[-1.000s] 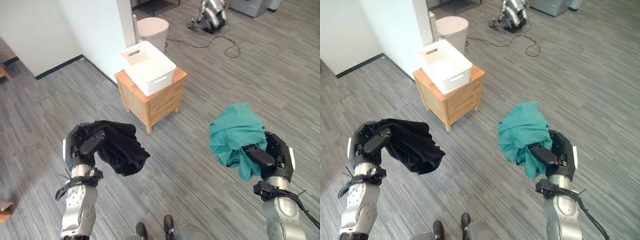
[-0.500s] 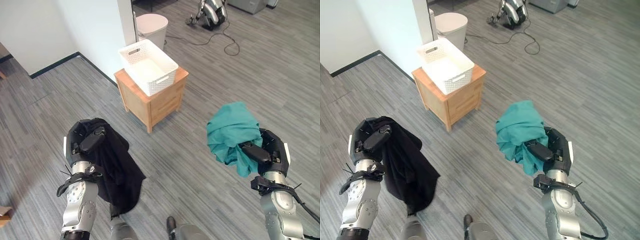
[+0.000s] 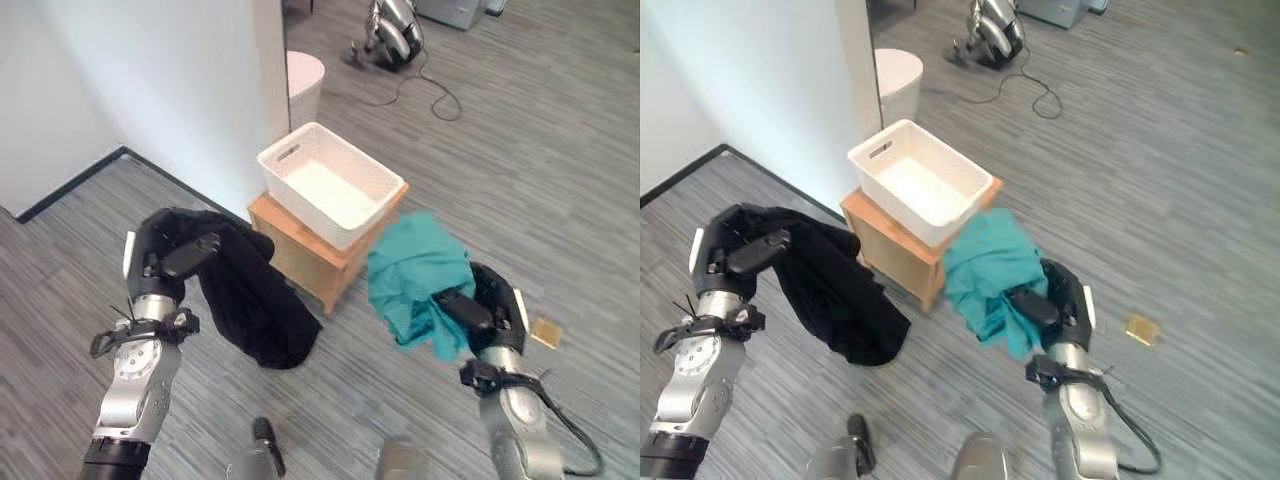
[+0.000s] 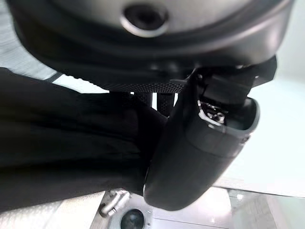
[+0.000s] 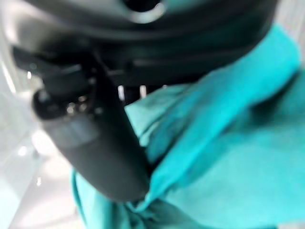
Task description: Pick up bed clothes into laundry basket.
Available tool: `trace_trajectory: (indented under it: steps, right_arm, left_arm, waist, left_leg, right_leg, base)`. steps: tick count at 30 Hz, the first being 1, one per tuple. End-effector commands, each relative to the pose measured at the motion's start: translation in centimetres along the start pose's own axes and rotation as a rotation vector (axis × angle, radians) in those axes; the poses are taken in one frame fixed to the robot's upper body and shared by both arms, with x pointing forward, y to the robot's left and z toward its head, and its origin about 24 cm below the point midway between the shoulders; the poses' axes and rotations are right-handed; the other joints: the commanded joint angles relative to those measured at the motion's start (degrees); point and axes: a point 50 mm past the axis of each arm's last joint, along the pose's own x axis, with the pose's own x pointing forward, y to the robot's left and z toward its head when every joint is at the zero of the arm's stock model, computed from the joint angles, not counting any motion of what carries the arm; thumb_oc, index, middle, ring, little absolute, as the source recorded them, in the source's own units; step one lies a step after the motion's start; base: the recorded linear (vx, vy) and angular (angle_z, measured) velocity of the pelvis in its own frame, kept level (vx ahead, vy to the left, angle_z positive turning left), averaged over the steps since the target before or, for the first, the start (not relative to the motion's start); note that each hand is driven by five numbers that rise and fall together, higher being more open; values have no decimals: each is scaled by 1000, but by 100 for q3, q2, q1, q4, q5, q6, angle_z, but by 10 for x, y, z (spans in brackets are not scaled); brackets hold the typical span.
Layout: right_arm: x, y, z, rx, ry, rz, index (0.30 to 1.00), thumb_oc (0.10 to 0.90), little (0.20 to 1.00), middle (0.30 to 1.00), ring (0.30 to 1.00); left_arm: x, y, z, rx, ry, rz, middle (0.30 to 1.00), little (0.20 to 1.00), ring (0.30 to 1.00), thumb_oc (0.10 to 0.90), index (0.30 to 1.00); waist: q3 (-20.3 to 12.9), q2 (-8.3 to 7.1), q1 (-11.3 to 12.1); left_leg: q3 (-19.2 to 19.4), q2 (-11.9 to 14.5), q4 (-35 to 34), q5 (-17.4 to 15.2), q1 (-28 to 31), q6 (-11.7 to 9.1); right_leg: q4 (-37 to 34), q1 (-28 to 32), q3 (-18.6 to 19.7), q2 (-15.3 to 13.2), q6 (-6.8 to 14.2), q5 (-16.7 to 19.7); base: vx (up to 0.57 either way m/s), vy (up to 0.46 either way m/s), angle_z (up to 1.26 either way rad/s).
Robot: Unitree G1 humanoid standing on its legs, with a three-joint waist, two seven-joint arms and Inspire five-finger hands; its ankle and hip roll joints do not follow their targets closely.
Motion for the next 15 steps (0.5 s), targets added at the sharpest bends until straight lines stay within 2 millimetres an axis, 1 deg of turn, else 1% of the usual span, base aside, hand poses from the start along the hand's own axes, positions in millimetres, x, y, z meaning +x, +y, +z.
trace_trajectory:
  steps: [1, 2, 3, 4, 5, 6, 7, 8, 9, 10, 11, 12, 13, 14, 15]
  right_arm:
    - [11, -28, 66, -106, -315, -49, 300, 400, 300, 300, 300]
    - [9, -35, 68, -97, -326, -75, 300, 400, 300, 300, 300]
    - [9, -35, 68, -96, -327, -77, 300, 400, 300, 300, 300]
    - [7, -41, 68, -91, -332, -105, 300, 400, 300, 300, 300]
    - [6, -41, 68, -90, -331, -107, 300, 400, 300, 300, 300]
    - [6, -44, 67, -90, -325, -123, 300, 400, 300, 300, 300]
    - [5, -46, 66, -86, -323, -141, 300, 400, 300, 300, 300]
    - [4, -47, 66, -81, -326, -153, 300, 400, 300, 300, 300]
    - [5, -46, 69, -91, -341, -149, 300, 400, 300, 300, 300]
    - [8, -43, 66, -80, -319, -128, 300, 400, 300, 300, 300]
    - [7, -44, 65, -61, -315, -133, 300, 400, 300, 300, 300]
    - [7, -44, 64, -60, -315, -133, 300, 400, 300, 300, 300]
    - [11, -46, 74, -50, -358, -134, 300, 400, 300, 300, 300]
    - [13, -46, 76, -43, -370, -136, 300, 400, 300, 300, 300]
    - [14, -47, 77, -39, -376, -148, 300, 400, 300, 300, 300]
  left_arm:
    - [20, -22, 70, -3, -364, -123, 300, 300, 300, 400, 300]
    - [24, -29, 70, -23, -366, -150, 300, 300, 300, 400, 300]
    - [25, -30, 70, -23, -366, -152, 300, 300, 300, 400, 300]
    - [29, -40, 74, -49, -383, -190, 300, 300, 300, 400, 300]
    - [30, -40, 73, -48, -382, -193, 300, 300, 300, 400, 300]
    - [31, -43, 75, -51, -387, -201, 300, 300, 300, 400, 300]
    - [33, -45, 79, -45, -400, -203, 300, 300, 300, 400, 300]
    - [36, -47, 82, -45, -417, -201, 300, 300, 300, 400, 300]
    - [35, -46, 83, -45, -428, -189, 300, 300, 300, 400, 300]
    - [34, -41, 87, -34, -439, -182, 300, 300, 300, 400, 300]
    - [34, -35, 86, -34, -438, -150, 300, 300, 300, 400, 300]
    - [34, -34, 86, -33, -438, -149, 300, 300, 300, 400, 300]
    - [33, -30, 88, -81, -467, -116, 300, 300, 300, 400, 300]
    - [30, -28, 90, -98, -482, -91, 300, 300, 300, 400, 300]
    - [27, -23, 90, -118, -492, -57, 300, 300, 300, 400, 300]
  waist:
    - [-377, -29, -527]
    - [-426, -168, -650]
    - [-415, -141, -673]
    - [-516, -280, -775]
    - [-487, -258, -799]
    - [-575, -358, -796]
    - [-613, -377, -834]
    - [-715, -417, -806]
    - [-790, -447, -685]
    - [-804, -492, -567]
    - [-829, -561, -518]
    - [-826, -564, -498]
    - [-729, -791, -303]
    - [-679, -839, -245]
    - [-685, -897, -170]
  left_leg:
    - [-388, -424, -1330, 543, 923, -133]
    - [-507, -668, -1381, 457, 1081, -190]
    - [-545, -644, -1402, 462, 1100, -188]
    - [-555, -883, -1508, 307, 1312, -230]
    - [-594, -852, -1524, 312, 1354, -225]
    - [-553, -1009, -1542, 209, 1409, -272]
    - [-606, -1025, -1537, 115, 1494, -353]
    - [-604, -1050, -1513, 41, 1522, -440]
    - [-478, -1037, -1333, 116, 1433, -527]
    - [-326, -974, -811, 209, 1318, -648]
    - [-312, -931, -435, 238, 1230, -716]
    - [-291, -907, -333, 191, 1186, -729]
    - [-471, -867, 1015, 597, 640, -1038]
    - [-655, -906, 1360, 552, 407, -1088]
    - [-889, -973, 1270, 508, 292, -1005]
  right_leg:
    - [233, 346, -719, 492, -22, -1313]
    - [-1128, 71, -770, 625, 15, -1122]
    - [-1183, 119, -805, 630, 27, -1122]
    - [-2853, 192, -739, 342, -51, -954]
    - [-2950, 291, -782, 348, -44, -956]
    - [-4022, 435, -787, 89, -83, -976]
    - [-5372, 892, -980, -71, -118, -987]
    - [-6366, 1365, -1158, -168, -156, -994]
    - [-6829, 1753, -1405, -278, -198, -1024]
    - [-7230, 2186, -1473, -299, -284, -916]
    - [-7291, 2325, -1289, -250, -340, -924]
    - [-7302, 2324, -1266, -234, -351, -913]
    - [-7607, 2672, -1148, -267, -491, -873]
    - [-7821, 2800, -1114, -265, -543, -816]
    - [-7913, 2843, -1018, -282, -569, -751]
  base:
    - [517, 93, 82]
    - [421, 67, 72]
    - [544, 26, 77]
    - [299, 10, 44]
    - [415, -28, 42]
    - [309, -44, 53]
    - [427, -111, 33]
    - [356, -127, 6]
    - [198, -143, -24]
    - [127, -126, -30]
    - [61, -86, -44]
    - [121, -196, -72]
    - [77, -198, -92]
    - [112, -206, -67]
    - [180, -20, -42]
